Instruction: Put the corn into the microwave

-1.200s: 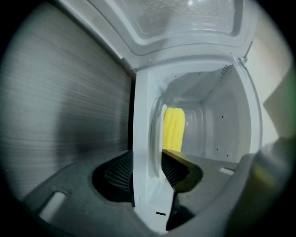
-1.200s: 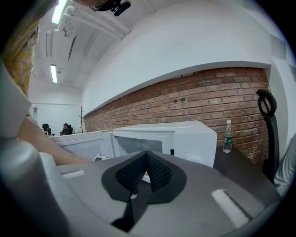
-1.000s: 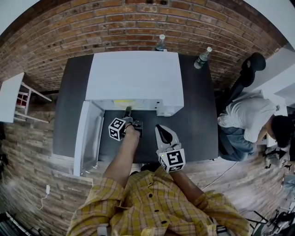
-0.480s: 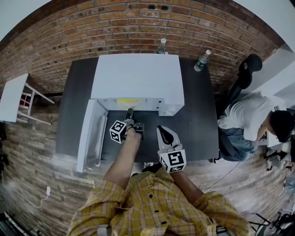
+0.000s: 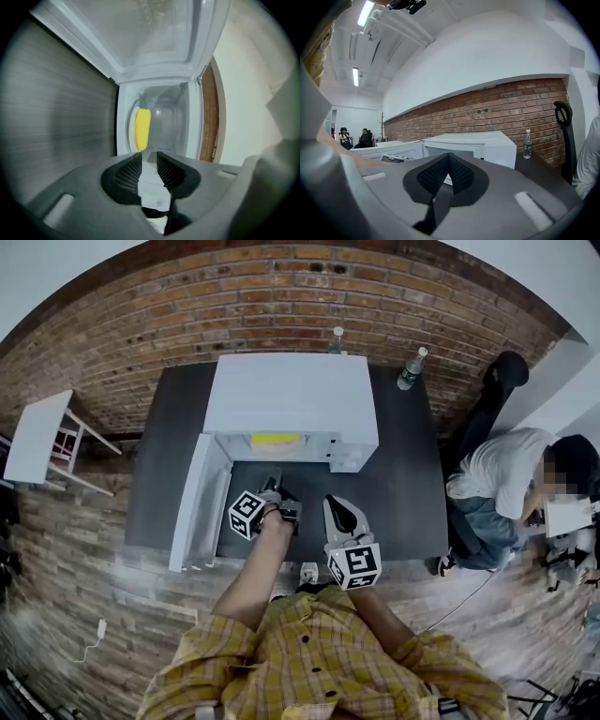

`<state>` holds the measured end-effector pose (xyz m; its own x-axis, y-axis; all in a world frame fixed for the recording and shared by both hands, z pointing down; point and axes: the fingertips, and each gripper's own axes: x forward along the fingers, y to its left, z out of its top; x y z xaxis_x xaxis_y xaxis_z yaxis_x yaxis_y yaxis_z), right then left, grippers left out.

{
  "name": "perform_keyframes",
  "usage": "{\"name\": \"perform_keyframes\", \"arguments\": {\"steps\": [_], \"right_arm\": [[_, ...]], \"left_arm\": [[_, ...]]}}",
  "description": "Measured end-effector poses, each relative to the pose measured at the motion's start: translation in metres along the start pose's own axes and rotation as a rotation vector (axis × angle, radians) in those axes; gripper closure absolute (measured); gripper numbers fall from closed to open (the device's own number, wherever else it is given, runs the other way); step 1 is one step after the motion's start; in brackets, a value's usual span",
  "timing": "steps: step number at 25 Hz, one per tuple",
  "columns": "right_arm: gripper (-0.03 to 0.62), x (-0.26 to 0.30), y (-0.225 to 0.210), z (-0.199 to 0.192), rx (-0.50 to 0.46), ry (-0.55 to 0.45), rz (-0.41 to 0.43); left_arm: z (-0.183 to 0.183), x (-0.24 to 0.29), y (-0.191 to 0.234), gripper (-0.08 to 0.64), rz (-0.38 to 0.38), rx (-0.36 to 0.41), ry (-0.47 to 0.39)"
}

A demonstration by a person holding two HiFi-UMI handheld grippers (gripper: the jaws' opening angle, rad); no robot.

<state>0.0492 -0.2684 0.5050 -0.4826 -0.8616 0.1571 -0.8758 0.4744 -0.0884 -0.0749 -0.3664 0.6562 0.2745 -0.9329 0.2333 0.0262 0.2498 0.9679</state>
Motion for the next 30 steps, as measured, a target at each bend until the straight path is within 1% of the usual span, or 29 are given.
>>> {"name": "perform_keyframes", "arguments": {"steps": [3, 6, 10, 15, 17, 21, 26, 30], "right_arm": [[0.588, -0.011, 0.008, 0.002, -0.003, -0.01, -0.007], [0.588, -0.021, 0.012, 0.004, -0.001, -0.02, -0.017], [0.588, -0.031, 0.017, 0.007, 0.001, -0.028, -0.032], [0.589, -0.04, 0.028, 0.008, 0.021, -0.019, -0.03], [0.588, -0.045, 0.03, 0.009, 0.023, -0.018, -0.027], [0.589, -0.05, 0.035, 0.01, 0.016, -0.019, -0.013], [0.588, -0.059, 0.035, 0.016, 0.022, -0.026, -0.014], [0.589, -0.064, 0.04, 0.02, 0.03, -0.034, -0.005]], "left_arm": [[-0.005, -0.018, -0.006, 0.488, -0.013, 0.02, 0.022], [-0.012, -0.036, -0.017, 0.557, -0.041, 0.056, 0.051], [-0.022, -0.061, -0.033, 0.558, -0.086, 0.083, 0.081], [-0.03, -0.095, -0.052, 0.56, -0.139, 0.159, 0.117], [-0.035, -0.105, -0.062, 0.56, -0.162, 0.203, 0.13], [-0.043, -0.122, -0.078, 0.561, -0.192, 0.336, 0.141], [-0.057, -0.143, -0.09, 0.563, -0.223, 0.48, 0.165], [-0.065, -0.157, -0.095, 0.563, -0.236, 0.534, 0.173]]}}
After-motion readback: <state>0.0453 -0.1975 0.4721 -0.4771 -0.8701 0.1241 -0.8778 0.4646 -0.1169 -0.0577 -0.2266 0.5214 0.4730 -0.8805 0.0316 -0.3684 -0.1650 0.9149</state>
